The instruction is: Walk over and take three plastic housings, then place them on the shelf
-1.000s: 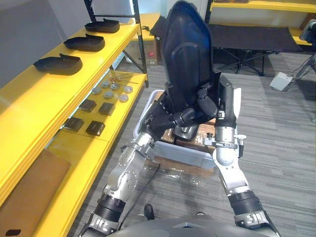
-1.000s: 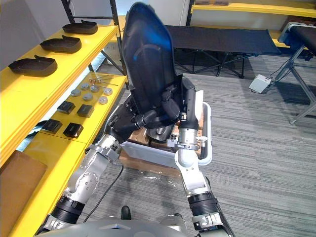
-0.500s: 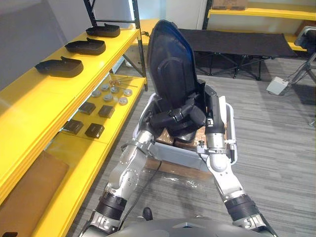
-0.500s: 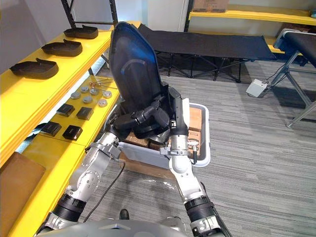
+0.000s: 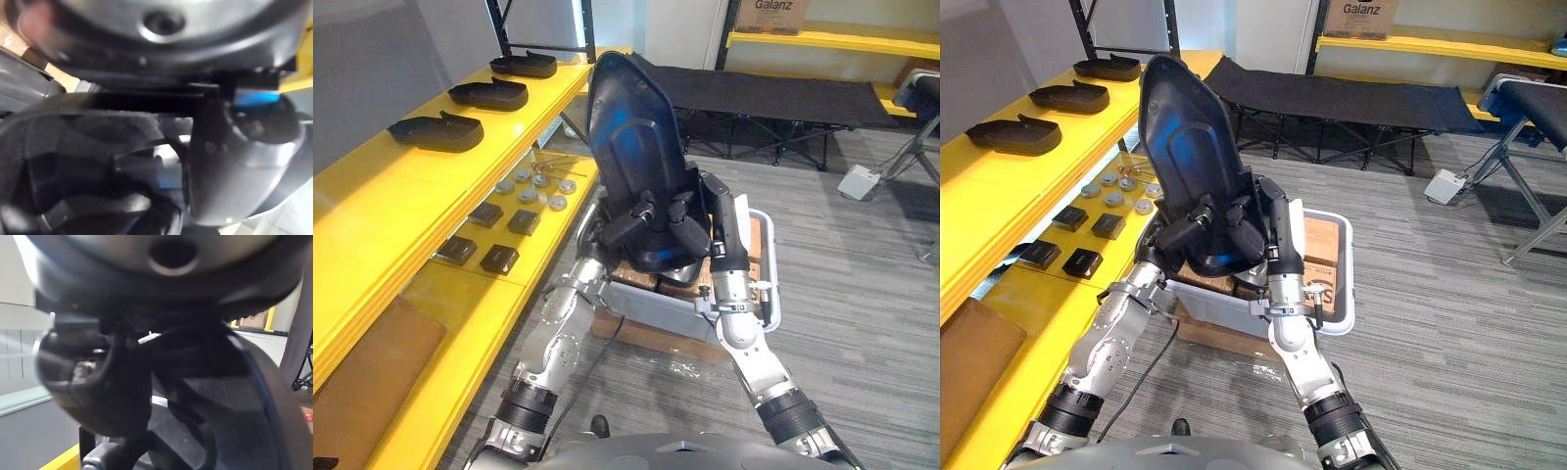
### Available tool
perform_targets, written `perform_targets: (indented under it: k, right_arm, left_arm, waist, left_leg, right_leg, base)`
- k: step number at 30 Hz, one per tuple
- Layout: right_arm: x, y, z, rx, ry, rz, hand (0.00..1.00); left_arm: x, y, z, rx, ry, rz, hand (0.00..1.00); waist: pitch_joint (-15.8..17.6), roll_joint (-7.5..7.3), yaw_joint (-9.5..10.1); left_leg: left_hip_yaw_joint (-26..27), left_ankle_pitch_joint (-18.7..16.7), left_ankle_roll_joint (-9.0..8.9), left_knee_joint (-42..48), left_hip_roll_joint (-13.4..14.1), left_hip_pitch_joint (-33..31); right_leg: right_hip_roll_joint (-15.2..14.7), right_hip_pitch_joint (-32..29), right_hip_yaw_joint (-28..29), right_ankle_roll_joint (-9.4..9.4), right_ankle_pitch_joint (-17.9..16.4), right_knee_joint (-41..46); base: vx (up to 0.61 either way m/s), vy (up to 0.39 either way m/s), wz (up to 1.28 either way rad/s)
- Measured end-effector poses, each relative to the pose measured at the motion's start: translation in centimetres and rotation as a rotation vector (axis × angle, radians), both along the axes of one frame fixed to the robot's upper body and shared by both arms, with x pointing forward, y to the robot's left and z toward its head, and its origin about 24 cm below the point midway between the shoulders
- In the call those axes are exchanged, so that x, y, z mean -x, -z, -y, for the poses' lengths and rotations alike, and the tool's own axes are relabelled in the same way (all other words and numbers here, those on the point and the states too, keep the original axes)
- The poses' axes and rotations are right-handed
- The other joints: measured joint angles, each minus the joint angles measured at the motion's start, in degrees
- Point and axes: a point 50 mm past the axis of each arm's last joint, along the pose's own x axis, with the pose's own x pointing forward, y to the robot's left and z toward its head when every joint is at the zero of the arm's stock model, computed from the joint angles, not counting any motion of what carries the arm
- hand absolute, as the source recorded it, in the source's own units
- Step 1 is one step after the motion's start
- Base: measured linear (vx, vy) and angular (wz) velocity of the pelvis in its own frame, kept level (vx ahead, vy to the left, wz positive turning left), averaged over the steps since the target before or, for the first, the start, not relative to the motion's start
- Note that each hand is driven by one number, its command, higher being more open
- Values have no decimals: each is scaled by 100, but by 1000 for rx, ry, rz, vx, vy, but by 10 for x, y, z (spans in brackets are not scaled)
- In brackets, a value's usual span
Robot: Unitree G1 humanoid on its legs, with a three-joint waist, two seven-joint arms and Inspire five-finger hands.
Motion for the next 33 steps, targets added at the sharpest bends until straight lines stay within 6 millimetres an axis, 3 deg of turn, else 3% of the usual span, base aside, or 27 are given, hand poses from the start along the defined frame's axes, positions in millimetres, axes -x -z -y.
perform_targets:
  k: [1, 12, 17, 19, 22, 24, 27, 30, 33]
  right_arm:
    - [0, 0, 0, -1, 1, 0, 100]
    - [11, -6, -14, -49, -84, 81, 100]
    - [21, -29, -10, -170, -123, 154, 100]
    - [26, -39, 4, -238, -112, 199, 100]
    - [31, -44, 42, -313, -32, 228, 100]
    - [42, -39, 75, -375, 61, 220, 100]
    - [58, -26, 101, -420, 173, 183, 100]
    - [69, -16, 109, -424, 201, 105, 100]
    - [69, -4, 104, -423, 163, -9, 100]
  left_arm:
    - [0, 0, 0, 1, 0, -1, 0]
    - [0, -2, -5, 78, -49, 13, 0]
    - [6, -4, -10, 58, -123, 44, 0]
    - [11, -2, -18, -4, -191, 52, 0]
    - [17, -1, -42, -129, -405, 70, 0]
    - [24, -5, -66, -189, -595, 100, 0]
    - [30, -17, -86, -206, -741, 171, 0]
    - [36, -37, -86, -162, -761, 294, 0]
    - [44, -41, -83, -150, -725, 341, 0]
  waist:
    - [-5, -9, -1]
    - [-54, -86, -13]
    - [-54, -86, -20]
    - [-53, -86, -26]
    - [-53, -86, -68]
    - [-52, -86, -155]
    - [-50, -83, -177]
    - [-51, -73, -232]
    - [-56, -64, -325]
  left_leg:
    - [1, 1, 1, 0, -1, -2]
    - [11, 0, 0, 0, 2, -5]
    - [86, -37, -46, 1, 13, -13]
    - [134, -43, -49, 1, 29, -14]
    - [185, -50, -50, 0, 44, -13]
    - [193, -97, -82, -1, 64, -15]
    - [228, -113, -97, -1, 87, -30]
    - [289, -122, -108, -1, 99, -120]
    - [368, -164, -111, -1, 103, -85]
  right_leg:
    - [-1, 0, 1, 1, 0, -1]
    - [3, -6, 26, -1, -1, -4]
    - [8, -58, 62, -3, -2, -3]
    - [20, -74, 112, -4, -3, 2]
    - [37, -88, 179, -5, -3, 2]
    - [54, -91, 184, -46, -30, 0]
    - [77, -119, 205, -72, -46, -5]
    - [88, -247, 276, -68, -42, 0]
    - [90, -258, 354, -51, -32, 0]
  base:
    - [0, 0, 0]
    - [0, 0, -1]
    - [0, 0, -5]
    - [14, 3, -12]
    - [13, 8, -8]
    - [4, 3, -2]
    - [9, -1, -4]
    - [12, 4, -10]
    - [22, 7, -14]
